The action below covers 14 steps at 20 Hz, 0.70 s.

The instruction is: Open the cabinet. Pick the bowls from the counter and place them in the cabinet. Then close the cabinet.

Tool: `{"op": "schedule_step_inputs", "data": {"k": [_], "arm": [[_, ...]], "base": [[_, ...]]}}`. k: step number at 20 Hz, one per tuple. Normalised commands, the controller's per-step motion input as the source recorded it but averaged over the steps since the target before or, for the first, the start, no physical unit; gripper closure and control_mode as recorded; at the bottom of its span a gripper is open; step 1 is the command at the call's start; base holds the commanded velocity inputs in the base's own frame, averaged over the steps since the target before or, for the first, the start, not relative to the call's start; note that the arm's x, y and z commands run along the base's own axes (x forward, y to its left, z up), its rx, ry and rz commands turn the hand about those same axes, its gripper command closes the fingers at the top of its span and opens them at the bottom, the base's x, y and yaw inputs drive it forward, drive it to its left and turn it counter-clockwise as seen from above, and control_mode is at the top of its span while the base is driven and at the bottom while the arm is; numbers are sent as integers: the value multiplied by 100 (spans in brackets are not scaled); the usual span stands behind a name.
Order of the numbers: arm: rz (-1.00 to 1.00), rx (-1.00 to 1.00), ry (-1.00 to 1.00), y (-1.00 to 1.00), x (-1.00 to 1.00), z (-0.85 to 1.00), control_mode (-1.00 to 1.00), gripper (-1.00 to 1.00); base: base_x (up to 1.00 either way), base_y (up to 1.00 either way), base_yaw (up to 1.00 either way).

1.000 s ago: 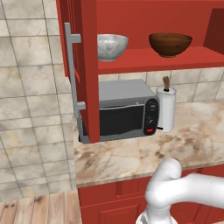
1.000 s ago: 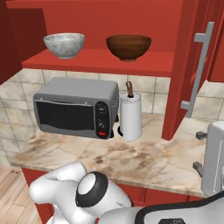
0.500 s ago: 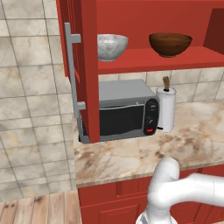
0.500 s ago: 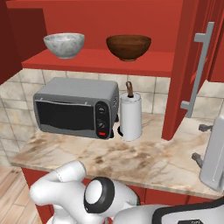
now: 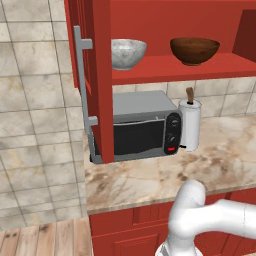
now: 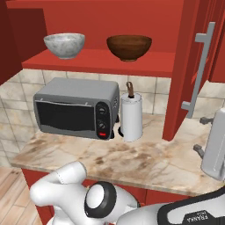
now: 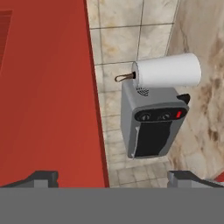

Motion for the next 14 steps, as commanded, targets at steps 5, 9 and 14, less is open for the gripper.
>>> {"op": "schedule_step_inputs", "data": {"k": [5, 9, 14], "arm": [[0, 1, -9, 3, 33, 0, -100, -100], [1, 5, -3, 8, 8, 0, -100, -100], [0, 4, -1, 22, 9, 0, -100, -100]], "base": [[0, 0, 0], [0, 0, 0], [0, 0, 0]]}}
